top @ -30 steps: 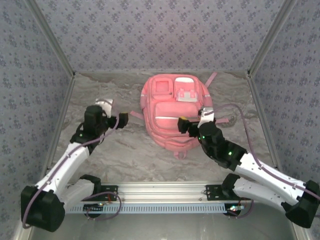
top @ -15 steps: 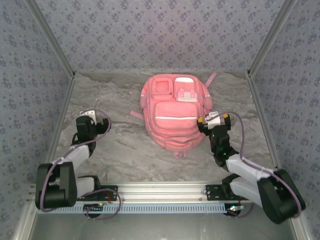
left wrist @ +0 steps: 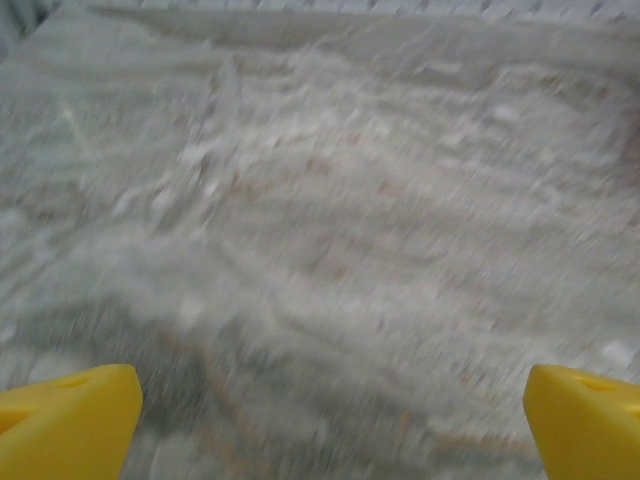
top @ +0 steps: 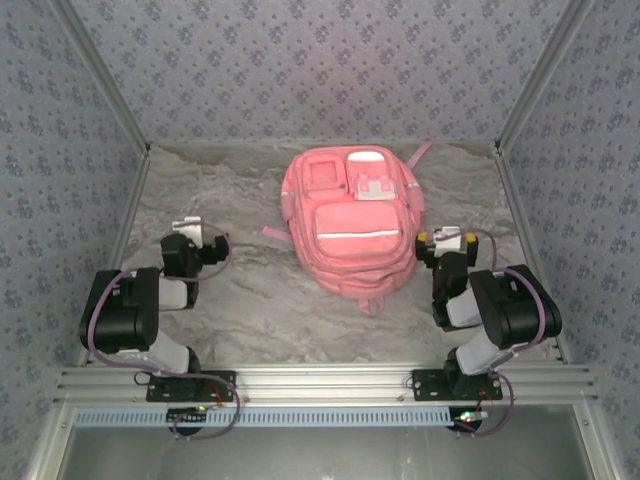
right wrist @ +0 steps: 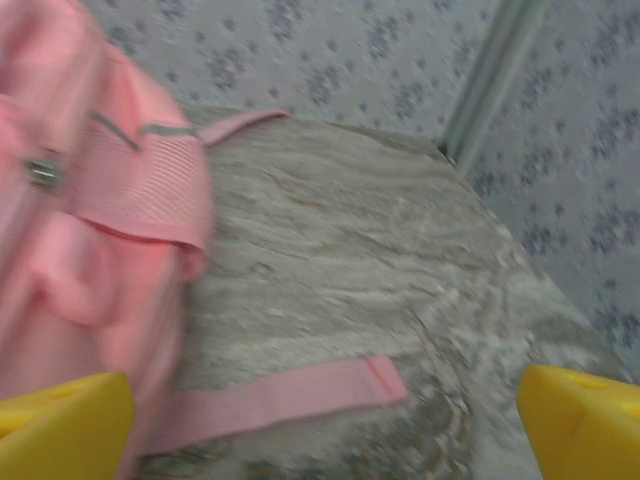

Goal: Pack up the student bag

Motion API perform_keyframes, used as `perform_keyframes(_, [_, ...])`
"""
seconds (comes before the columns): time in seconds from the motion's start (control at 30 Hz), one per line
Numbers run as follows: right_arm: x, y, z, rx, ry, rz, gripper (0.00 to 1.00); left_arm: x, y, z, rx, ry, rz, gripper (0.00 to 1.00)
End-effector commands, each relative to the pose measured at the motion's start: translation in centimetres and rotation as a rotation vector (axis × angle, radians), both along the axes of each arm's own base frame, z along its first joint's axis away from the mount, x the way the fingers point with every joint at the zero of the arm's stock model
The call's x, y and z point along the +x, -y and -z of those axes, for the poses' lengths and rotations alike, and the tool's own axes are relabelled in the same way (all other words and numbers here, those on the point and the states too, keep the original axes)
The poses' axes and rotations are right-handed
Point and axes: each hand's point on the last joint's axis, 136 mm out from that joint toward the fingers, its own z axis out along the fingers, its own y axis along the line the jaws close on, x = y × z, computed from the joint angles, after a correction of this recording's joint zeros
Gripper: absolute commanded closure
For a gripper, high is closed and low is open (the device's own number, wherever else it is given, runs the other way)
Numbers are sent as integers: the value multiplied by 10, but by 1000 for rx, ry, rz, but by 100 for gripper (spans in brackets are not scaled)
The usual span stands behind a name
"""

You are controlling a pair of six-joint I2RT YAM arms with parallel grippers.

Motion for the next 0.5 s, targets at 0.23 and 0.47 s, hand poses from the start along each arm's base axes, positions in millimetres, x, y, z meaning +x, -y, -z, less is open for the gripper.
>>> perform_keyframes(0.23, [41, -4, 13, 250, -164, -143, 0, 11, -4, -10, 21, 6, -15, 2])
perform_keyframes(0.47, [35, -14, 10, 236, -141, -217, 0, 11, -14, -9, 25, -4, -79, 2])
